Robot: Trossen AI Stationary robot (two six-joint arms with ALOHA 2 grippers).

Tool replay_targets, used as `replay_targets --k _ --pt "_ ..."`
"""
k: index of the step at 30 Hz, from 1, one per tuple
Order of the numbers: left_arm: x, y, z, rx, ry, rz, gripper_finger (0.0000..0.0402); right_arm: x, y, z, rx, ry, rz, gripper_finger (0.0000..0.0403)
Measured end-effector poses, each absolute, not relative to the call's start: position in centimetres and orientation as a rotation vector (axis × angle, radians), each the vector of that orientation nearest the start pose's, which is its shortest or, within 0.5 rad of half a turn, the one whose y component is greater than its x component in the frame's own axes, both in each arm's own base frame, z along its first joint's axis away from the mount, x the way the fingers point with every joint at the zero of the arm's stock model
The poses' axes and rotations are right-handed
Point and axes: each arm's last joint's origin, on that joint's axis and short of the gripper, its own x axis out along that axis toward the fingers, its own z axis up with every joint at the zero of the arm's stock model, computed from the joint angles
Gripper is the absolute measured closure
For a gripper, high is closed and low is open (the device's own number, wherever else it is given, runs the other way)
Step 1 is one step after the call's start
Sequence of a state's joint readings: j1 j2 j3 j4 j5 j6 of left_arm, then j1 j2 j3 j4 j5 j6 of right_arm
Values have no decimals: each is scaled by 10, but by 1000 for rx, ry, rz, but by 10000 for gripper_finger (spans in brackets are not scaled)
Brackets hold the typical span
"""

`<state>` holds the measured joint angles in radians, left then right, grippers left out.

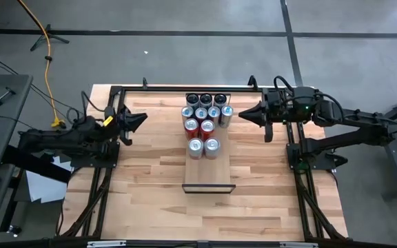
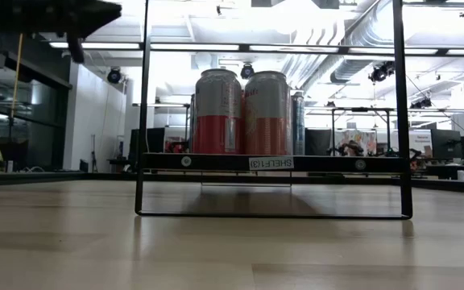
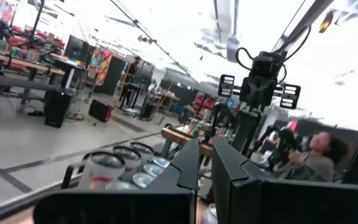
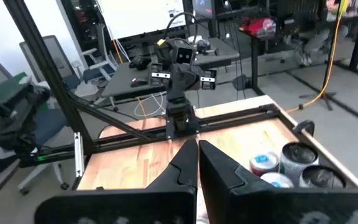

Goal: Place canned beverage on shelf
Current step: Return to Home Position

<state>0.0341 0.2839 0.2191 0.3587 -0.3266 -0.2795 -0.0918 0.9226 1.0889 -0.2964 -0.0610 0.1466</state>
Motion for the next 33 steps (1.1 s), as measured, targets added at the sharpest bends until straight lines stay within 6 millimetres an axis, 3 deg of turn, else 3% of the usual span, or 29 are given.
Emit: replay_targets --k 10,22,27,33 --pt "90 12 200 -404 -414 288 401 187 -15 397 216 168 -24 403" --pt "93 12 189 -446 -312 300 401 180 -14 384 260 303 -37 403" --pt "93 12 189 -444 -303 293 401 164 -12 357 290 319 -27 403" --pt "93 12 189 -444 -303 294 401 127 -9 306 310 224 -16 403"
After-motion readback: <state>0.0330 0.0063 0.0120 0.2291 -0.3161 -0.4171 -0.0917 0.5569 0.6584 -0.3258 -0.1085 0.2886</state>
